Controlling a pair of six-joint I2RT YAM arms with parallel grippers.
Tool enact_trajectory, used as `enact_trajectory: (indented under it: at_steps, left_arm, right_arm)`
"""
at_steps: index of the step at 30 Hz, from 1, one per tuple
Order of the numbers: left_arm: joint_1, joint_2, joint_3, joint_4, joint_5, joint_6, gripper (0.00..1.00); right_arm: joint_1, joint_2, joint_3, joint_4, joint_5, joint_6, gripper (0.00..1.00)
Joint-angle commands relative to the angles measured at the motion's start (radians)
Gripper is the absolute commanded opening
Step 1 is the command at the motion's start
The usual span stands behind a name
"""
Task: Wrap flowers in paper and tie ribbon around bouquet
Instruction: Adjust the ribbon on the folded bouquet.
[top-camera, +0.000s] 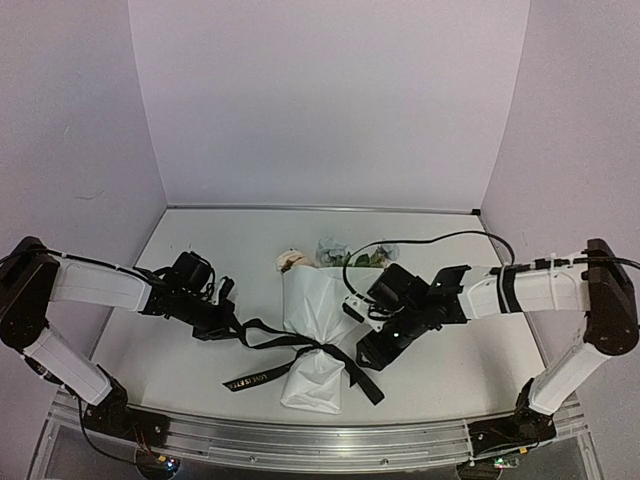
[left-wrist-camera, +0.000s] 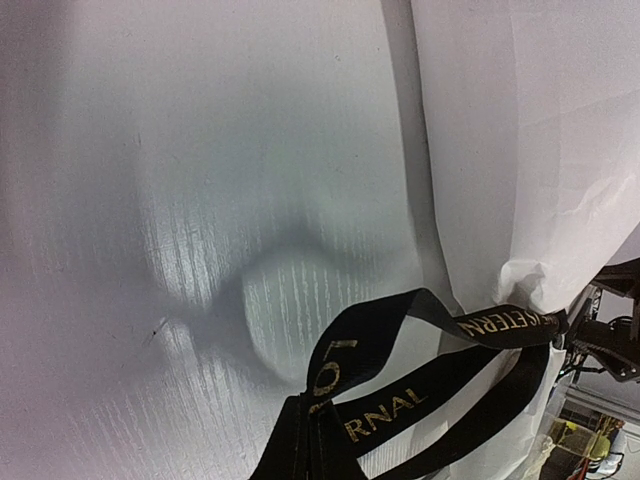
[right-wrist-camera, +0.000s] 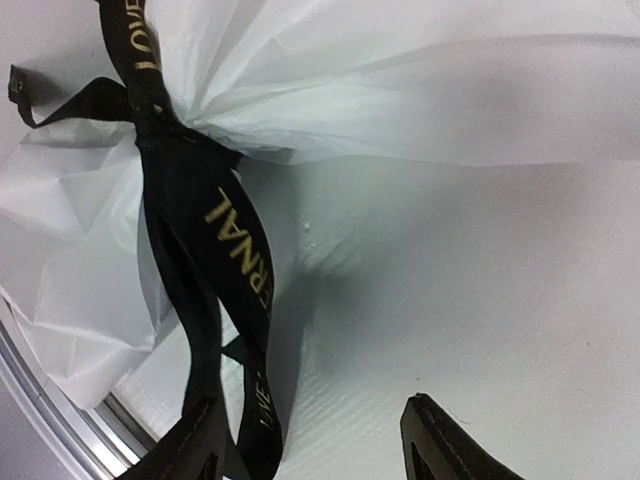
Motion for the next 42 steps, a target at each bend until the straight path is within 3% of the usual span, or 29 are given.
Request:
enact_trajectory:
  at_steps: [1, 13, 26, 42]
  left_arm:
    - [-0.003, -0.016, 0.031, -0.002, -0.002, 0.017, 0.00]
    - [-0.004, 0.001, 0.058, -0.008, 0.008, 0.019, 0.00]
    - [-0.007, 0.002, 0.058, -0.003, 0.012, 0.017, 0.00]
    - [-0.009, 0.003, 0.047, 0.006, 0.016, 0.013, 0.00]
  right_arm:
    - [-0.042, -0.068, -0.070, 0.019, 0.056, 0.002, 0.63]
    - [-0.067, 0.116, 0.003, 0.070, 0.039, -0.061, 0.69]
    - [-0.019, 0.072, 0.000, 0.077, -0.118, -0.003, 0.68]
    - [0.006, 0.155, 0.096, 0.079, -0.077, 0.010, 0.65]
